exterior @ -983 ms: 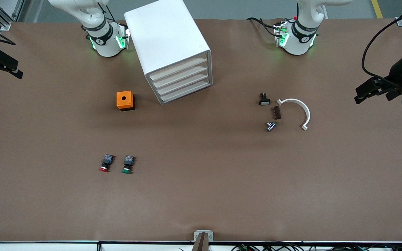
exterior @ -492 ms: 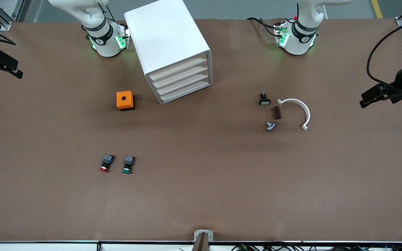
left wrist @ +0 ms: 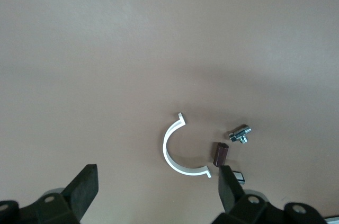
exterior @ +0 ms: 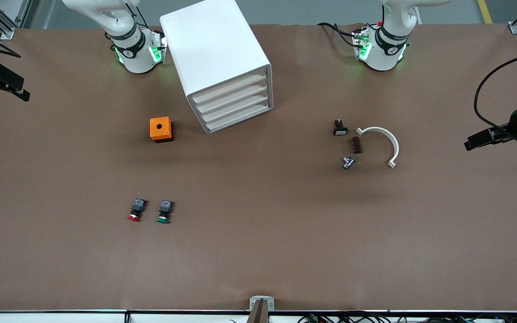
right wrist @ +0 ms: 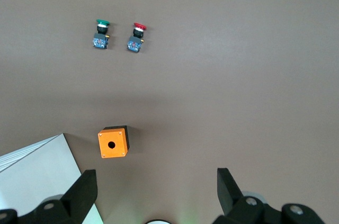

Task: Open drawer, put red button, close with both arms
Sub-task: 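Reach the right gripper to the red button while the left gripper nears the drawer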

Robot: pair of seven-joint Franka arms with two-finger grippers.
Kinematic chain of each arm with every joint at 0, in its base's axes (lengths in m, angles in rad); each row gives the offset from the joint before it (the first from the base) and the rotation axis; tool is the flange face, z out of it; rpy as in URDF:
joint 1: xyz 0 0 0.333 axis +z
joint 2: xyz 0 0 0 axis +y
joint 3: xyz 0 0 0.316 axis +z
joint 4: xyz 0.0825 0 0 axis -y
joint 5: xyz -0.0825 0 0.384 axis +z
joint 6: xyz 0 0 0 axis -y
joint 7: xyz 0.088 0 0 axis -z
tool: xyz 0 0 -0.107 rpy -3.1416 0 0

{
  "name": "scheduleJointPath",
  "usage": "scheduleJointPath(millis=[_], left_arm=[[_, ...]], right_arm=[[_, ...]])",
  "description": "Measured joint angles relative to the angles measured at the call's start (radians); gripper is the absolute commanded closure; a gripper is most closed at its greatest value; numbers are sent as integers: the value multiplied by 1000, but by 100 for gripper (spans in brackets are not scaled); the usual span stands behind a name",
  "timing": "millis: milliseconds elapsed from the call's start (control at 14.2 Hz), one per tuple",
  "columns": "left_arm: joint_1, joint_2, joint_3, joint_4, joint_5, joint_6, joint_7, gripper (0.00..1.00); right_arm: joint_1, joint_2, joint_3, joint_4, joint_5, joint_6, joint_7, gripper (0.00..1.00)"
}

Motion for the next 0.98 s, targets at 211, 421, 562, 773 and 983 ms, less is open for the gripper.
scheduleJointPath(millis=[211,421,562,773,983], left_arm=[[-22,68,-11,-1,-1,-3,0,0],[-68,113,-17,3,-31,-44,-74,0],[-114,130,-23,15,-96,-77,-203,0],[-195,178,-27,75,-235,-114,-483,0],[-267,249,-29,114,-358,-121,-724,0]], right_arm=[[0,99,-1,-10,3,5,0,0],[-2,214,-4,-3,3,48,-1,0],[-14,261,-8,2,4,81,-9,0],[-34,309,-12,0,10,175,-20,0],[-28,362,-7,-5,61,261,35,0]])
